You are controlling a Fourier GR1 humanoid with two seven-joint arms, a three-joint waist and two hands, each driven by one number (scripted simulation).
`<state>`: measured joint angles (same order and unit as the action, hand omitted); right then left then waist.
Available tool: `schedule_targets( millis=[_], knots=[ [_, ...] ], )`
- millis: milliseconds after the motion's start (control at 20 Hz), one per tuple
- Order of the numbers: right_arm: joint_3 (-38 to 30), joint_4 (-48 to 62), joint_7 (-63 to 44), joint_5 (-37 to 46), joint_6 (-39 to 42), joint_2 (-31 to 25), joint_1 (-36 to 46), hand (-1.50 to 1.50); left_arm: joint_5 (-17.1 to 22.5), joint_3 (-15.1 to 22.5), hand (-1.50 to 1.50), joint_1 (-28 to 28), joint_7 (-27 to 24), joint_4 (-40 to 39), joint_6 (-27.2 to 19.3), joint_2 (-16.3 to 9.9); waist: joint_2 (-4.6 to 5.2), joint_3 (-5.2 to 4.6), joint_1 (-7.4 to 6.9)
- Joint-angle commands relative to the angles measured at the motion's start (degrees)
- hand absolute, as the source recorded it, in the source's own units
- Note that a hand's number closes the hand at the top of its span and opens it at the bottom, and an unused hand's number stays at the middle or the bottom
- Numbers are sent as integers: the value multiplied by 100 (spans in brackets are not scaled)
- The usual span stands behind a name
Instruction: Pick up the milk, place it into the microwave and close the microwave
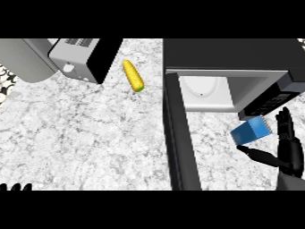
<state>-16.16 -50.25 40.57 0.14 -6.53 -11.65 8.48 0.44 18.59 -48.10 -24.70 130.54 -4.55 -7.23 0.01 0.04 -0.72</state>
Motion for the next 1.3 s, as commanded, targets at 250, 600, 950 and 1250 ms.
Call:
schedule_targets(
  millis=[250,600,950,1250],
  knots=[
    [-26,1532,646,-25,523,-82,665,-150,62,-51,-150,65,20,-19,-54,-80,5,1,-11],
    [-340,2755,1625,-134,735,-298,835,-150,54,73,-150,161,148,-9,-156,-30,13,5,-20],
    [-543,3269,2072,-329,814,-99,1394,-150,300,-136,-150,111,32,-19,49,-216,23,9,-67],
    [-566,3089,1878,-600,1796,-173,1521,150,213,-76,-150,168,122,37,-91,-124,9,4,-3]
  ],
)
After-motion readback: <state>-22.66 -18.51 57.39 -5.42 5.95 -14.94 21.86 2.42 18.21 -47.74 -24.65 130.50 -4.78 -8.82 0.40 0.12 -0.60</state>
